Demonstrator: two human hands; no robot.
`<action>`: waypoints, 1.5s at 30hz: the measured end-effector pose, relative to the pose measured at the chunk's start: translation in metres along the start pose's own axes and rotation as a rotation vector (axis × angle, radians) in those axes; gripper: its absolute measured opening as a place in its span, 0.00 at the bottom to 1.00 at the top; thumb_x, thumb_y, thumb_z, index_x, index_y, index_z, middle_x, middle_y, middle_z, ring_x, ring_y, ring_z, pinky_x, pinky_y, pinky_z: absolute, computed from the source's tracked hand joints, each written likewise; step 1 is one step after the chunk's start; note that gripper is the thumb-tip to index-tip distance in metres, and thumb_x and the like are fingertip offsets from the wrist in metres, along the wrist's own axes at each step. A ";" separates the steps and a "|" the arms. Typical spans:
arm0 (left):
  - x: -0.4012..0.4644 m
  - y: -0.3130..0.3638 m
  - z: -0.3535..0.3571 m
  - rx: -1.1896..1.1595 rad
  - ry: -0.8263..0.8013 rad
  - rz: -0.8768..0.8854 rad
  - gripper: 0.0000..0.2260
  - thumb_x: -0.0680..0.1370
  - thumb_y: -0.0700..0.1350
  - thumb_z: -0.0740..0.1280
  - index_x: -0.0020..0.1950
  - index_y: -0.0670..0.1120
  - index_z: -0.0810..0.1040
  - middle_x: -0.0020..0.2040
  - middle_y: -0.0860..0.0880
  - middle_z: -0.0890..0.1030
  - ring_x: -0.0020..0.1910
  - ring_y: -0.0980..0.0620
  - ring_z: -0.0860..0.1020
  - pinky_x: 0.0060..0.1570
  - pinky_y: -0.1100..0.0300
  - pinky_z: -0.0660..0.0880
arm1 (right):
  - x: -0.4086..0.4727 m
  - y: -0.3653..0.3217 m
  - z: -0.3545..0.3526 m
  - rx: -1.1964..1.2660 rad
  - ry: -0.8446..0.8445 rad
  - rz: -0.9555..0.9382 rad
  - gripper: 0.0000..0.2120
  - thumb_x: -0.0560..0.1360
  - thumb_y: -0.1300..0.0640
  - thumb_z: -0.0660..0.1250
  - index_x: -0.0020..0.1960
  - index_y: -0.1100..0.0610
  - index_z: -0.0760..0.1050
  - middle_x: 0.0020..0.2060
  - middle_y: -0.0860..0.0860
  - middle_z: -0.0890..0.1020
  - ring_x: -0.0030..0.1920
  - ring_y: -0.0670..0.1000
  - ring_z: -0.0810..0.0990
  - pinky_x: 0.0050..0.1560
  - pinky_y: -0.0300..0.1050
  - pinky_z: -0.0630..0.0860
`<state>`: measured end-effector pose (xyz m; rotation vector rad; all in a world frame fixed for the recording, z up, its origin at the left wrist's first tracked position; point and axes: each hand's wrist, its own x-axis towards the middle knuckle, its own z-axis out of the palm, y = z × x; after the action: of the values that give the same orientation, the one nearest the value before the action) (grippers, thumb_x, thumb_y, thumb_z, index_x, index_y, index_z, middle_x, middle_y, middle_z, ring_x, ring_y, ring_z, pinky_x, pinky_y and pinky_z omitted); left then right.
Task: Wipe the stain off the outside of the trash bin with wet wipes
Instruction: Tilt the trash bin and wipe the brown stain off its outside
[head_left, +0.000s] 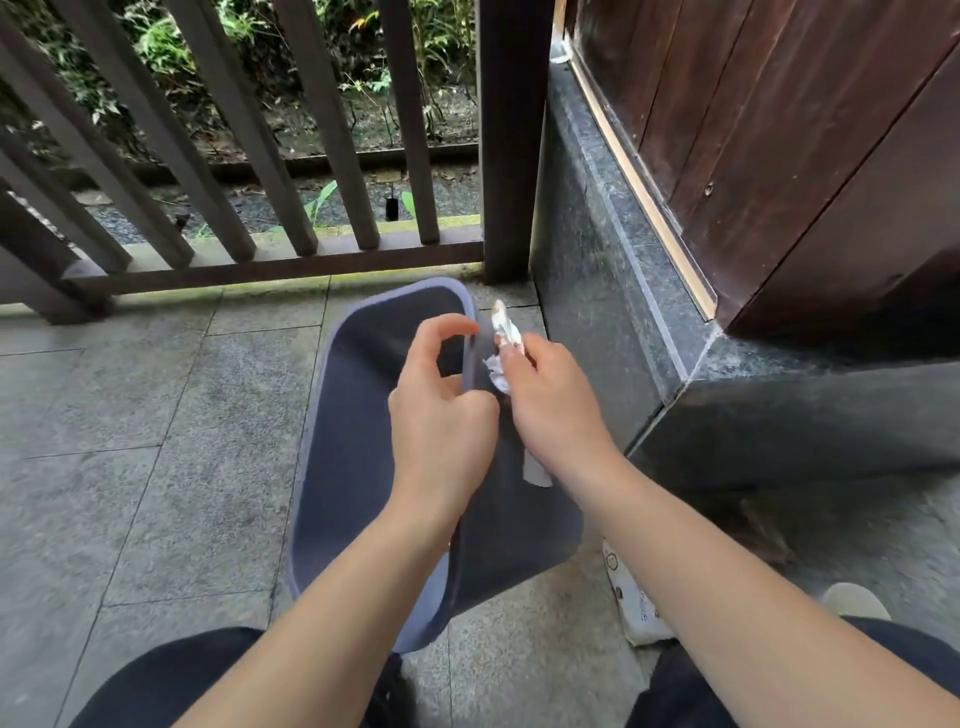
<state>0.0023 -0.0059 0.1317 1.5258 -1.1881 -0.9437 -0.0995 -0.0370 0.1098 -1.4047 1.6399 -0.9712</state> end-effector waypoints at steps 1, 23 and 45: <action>0.000 0.000 0.002 0.012 0.008 -0.005 0.29 0.64 0.31 0.62 0.54 0.63 0.75 0.28 0.58 0.79 0.21 0.59 0.71 0.20 0.69 0.63 | 0.000 -0.003 -0.003 0.089 -0.023 0.044 0.10 0.82 0.51 0.61 0.50 0.56 0.77 0.47 0.52 0.82 0.52 0.53 0.80 0.50 0.51 0.75; 0.040 -0.001 0.002 -0.427 -0.211 -0.283 0.33 0.73 0.47 0.65 0.76 0.69 0.64 0.46 0.45 0.88 0.45 0.44 0.88 0.42 0.39 0.84 | -0.018 -0.018 -0.030 0.404 -0.059 0.214 0.06 0.69 0.65 0.68 0.35 0.61 0.72 0.21 0.52 0.77 0.21 0.46 0.72 0.22 0.37 0.68; 0.057 -0.031 -0.030 -0.162 0.121 -0.312 0.37 0.75 0.28 0.58 0.72 0.65 0.76 0.41 0.57 0.78 0.35 0.52 0.73 0.36 0.58 0.71 | -0.063 0.012 -0.014 -0.041 -0.475 -0.128 0.16 0.77 0.52 0.71 0.39 0.61 0.71 0.30 0.50 0.74 0.30 0.44 0.70 0.32 0.38 0.69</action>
<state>0.0516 -0.0527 0.1077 1.6395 -0.7809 -1.1058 -0.1103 0.0277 0.1094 -1.6344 1.2340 -0.6091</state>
